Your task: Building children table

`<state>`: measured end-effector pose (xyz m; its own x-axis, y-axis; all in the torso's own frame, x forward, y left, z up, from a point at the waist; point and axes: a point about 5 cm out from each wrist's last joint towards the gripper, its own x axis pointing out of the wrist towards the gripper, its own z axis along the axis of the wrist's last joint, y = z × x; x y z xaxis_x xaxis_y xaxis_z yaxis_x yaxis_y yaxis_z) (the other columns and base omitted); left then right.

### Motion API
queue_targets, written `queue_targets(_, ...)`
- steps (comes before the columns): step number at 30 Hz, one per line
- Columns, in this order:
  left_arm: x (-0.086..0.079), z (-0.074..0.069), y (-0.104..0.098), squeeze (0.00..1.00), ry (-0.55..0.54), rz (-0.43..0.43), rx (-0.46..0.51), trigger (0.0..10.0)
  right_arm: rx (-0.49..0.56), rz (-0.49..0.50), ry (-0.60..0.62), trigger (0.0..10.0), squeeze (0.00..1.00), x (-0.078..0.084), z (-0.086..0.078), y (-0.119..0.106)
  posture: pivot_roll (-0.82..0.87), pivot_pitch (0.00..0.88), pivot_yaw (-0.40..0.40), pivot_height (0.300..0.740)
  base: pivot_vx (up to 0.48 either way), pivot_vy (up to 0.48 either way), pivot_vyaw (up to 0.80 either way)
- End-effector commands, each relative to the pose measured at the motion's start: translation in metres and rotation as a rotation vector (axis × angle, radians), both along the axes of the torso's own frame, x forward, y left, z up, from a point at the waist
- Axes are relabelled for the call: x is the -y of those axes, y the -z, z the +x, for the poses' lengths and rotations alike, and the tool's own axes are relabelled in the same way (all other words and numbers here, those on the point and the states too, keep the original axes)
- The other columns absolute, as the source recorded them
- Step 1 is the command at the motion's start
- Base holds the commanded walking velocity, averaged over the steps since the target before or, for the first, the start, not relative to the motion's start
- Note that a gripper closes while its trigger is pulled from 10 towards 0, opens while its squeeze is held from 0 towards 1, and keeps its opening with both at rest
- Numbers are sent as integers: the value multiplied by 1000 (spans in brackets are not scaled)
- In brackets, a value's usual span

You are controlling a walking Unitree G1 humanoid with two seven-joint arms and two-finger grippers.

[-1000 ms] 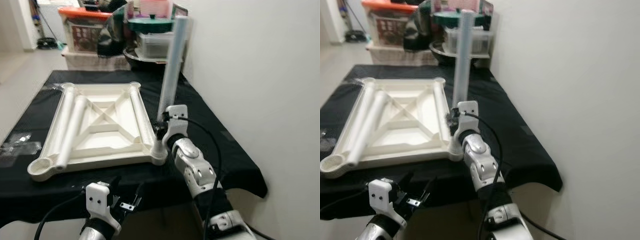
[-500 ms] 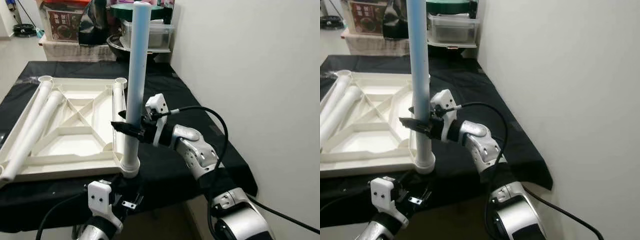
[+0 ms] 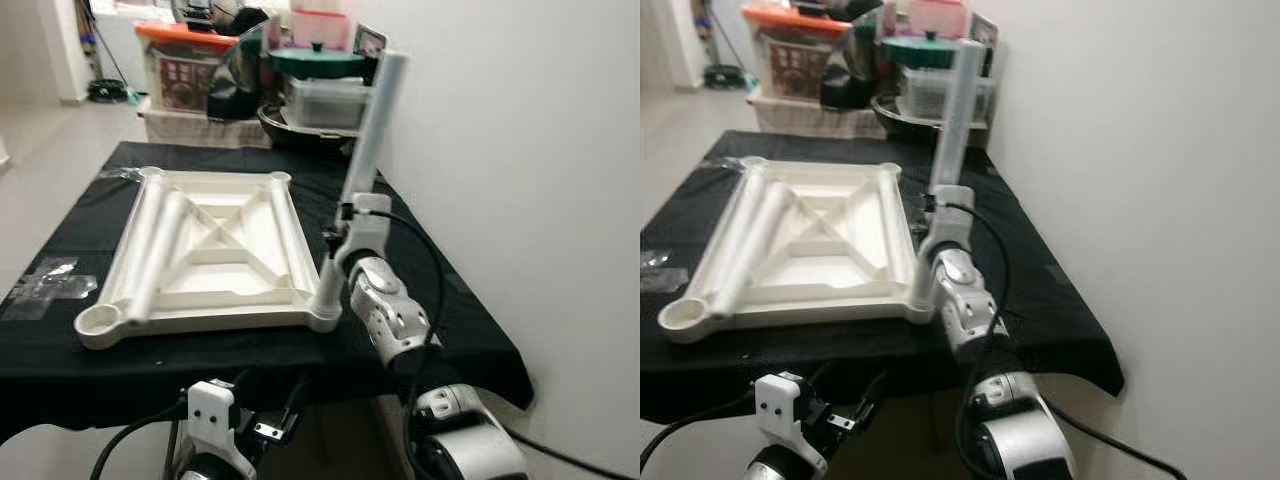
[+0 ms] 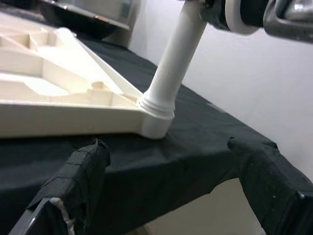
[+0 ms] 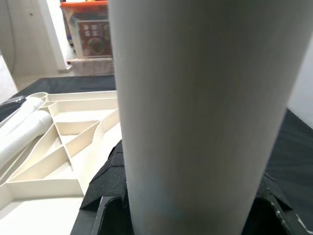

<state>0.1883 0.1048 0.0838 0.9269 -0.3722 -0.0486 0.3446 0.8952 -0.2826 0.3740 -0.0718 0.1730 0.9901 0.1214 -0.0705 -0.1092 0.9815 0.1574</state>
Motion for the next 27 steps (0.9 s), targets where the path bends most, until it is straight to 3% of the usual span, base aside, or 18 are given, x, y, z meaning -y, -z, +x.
queue_targets(1,2,1,2,0,14,5,-3,10000,-105,25,-125,10000,0,-12,-11,26,108,0,-131,740,0,0,0)
queue_targets(2,3,2,2,0,16,5,-3,10000,-36,65,-179,10000,0,-18,-13,15,108,0,-131,740,0,0,0)
queue_targets(5,3,3,1,0,19,4,-1,10000,22,86,-235,10000,0,-23,-14,5,111,0,-130,740,0,0,0)
queue_targets(6,3,4,0,0,18,3,1,10000,56,113,-321,10000,1000,-28,-12,-6,112,0,-126,740,0,0,0)
queue_targets(7,2,5,-1,0,14,0,4,10000,88,105,-420,10000,1000,-36,-10,-16,114,0,-123,740,0,0,0)
queue_targets(8,0,7,-2,0,3,1,7,10000,151,132,-626,10000,0,-44,-12,-34,122,0,-123,740,0,0,0)
queue_targets(9,0,7,-2,0,3,1,7,10000,151,132,-626,10000,0,-44,-12,-34,122,0,-123,740,0,0,0)
queue_targets(12,0,8,-1,0,-5,3,11,10000,290,87,-1081,10000,0,-46,-32,-56,132,0,-138,740,0,0,0)
queue_targets(15,1,8,-1,0,-2,3,12,10000,293,63,-1141,10000,0,-44,-35,-55,132,0,-138,740,0,0,0)
queue_targets(16,2,9,-2,0,5,6,15,10000,243,-19,-1189,2000,0,-45,-34,-44,137,0,-147,740,0,0,0)
queue_targets(17,2,8,-2,0,6,6,16,10000,218,-35,-1188,2000,0,-46,-33,-40,138,0,-148,740,0,0,0)
queue_targets(18,2,8,-2,0,6,6,16,10000,158,-50,-1105,0,0,-48,-25,-33,141,0,-150,740,0,0,0)
queue_targets(22,3,8,-2,0,7,4,16,10000,85,-65,-994,0,0,-50,-16,-25,141,0,-150,740,0,0,0)
queue_targets(24,2,5,-2,0,6,3,12,10000,-61,-21,-532,0,0,-31,6,-3,140,0,-145,740,0,0,0)
queue_targets(25,2,5,-2,0,6,3,11,10000,-110,-15,-406,0,0,-25,10,4,140,0,-145,740,0,0,0)
queue_targets(27,2,4,-2,0,6,3,10,10000,-135,-14,-345,0,0,-22,12,8,140,0,-145,740,0,0,0)
